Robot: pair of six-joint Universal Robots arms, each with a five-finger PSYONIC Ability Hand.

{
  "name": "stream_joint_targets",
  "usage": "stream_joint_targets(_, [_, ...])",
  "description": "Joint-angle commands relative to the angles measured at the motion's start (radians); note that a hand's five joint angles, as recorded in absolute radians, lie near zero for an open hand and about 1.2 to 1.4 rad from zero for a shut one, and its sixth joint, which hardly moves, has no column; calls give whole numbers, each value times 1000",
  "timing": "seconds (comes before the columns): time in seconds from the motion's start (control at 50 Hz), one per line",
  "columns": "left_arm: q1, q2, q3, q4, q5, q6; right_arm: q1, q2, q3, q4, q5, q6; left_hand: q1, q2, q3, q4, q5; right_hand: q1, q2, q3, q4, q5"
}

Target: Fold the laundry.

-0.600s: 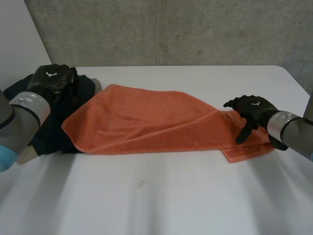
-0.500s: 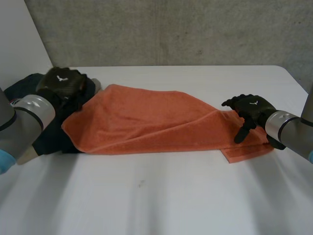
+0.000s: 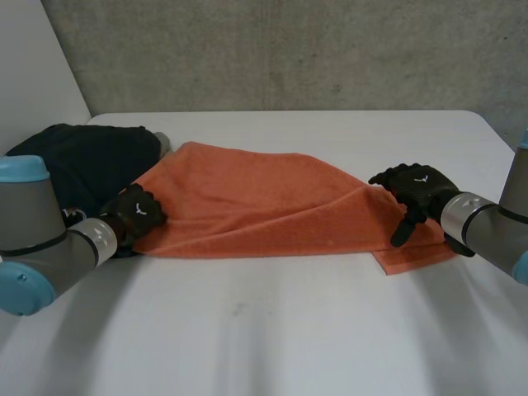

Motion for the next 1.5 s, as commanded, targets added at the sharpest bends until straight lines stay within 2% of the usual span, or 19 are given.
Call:
stream_joint_targets(0.02, [33,-43,33,77,-4,41,2,2,1,-3,-3,-3,212,216,212,222,226,-43,-30,-34,-28,-48])
stream_joint_targets(0.04, [33,-44,36,80,-2,38,2,2,1,-3,-3,-3,274,278,274,284,288,-43,-30,-34,-28,-48])
stream_joint_targets(0.06, [31,-44,44,83,4,26,3,2,1,-3,-1,-2,507,511,507,517,521,-43,-30,-34,-28,-48])
stream_joint_targets(0.1, [27,-40,50,82,7,7,3,0,4,-3,-1,-2,764,768,764,773,777,-43,-30,-34,-28,-48])
stream_joint_targets(0.12, [24,-34,50,81,5,-5,3,-1,5,-4,0,-2,817,821,817,827,830,-43,-30,-34,-28,-48])
stream_joint_targets(0.2, [1,29,38,75,8,-81,2,-7,7,-10,4,0,817,822,818,827,831,-43,-30,-34,-28,-48])
stream_joint_targets(0.32, [-34,181,-2,45,18,-270,-1,-27,-22,-6,-1,-2,817,822,818,827,831,-43,-30,-34,-28,-48])
stream_joint_targets(0.44, [-62,250,-15,-24,36,-350,6,-18,-125,63,-6,-26,817,822,818,827,831,-43,-30,-34,-28,-48])
stream_joint_targets(0.58, [-100,374,28,-115,38,-413,26,91,-369,270,-9,-111,817,822,818,827,831,22,35,31,36,17])
stream_joint_targets(0.7, [-151,468,117,-126,24,-539,31,191,-542,440,-15,-186,785,790,786,795,799,63,76,72,77,58])
stream_joint_targets(0.82, [-177,479,188,-144,15,-623,40,276,-625,431,-24,-209,782,787,783,792,796,63,76,72,77,58])
stream_joint_targets(0.96, [-188,489,231,-184,10,-646,59,364,-679,385,-78,-194,779,784,780,789,793,81,94,89,95,75])
stream_joint_targets(1.16, [-203,534,268,-190,8,-691,85,477,-788,344,-69,-125,768,772,768,777,781,359,372,368,374,354])
stream_joint_targets(1.34, [-196,548,286,-189,8,-735,88,536,-828,330,-53,-112,756,760,756,766,770,471,484,480,485,465])
stream_joint_targets(1.36, [-196,548,286,-187,8,-738,88,537,-831,327,-52,-112,753,757,753,763,767,561,574,570,575,556])
stream_joint_targets(1.38, [-193,548,285,-187,8,-744,88,536,-838,319,-50,-115,753,757,753,763,767,934,947,943,948,929])
stream_joint_targets(1.4, [-192,546,285,-187,7,-746,86,531,-841,316,-50,-114,753,757,753,763,767,1177,1190,1186,1191,1171])
stream_joint_targets(1.5, [-183,537,269,-195,7,-737,53,427,-814,321,-46,-66,747,751,748,757,761,1179,1192,1188,1193,1174])
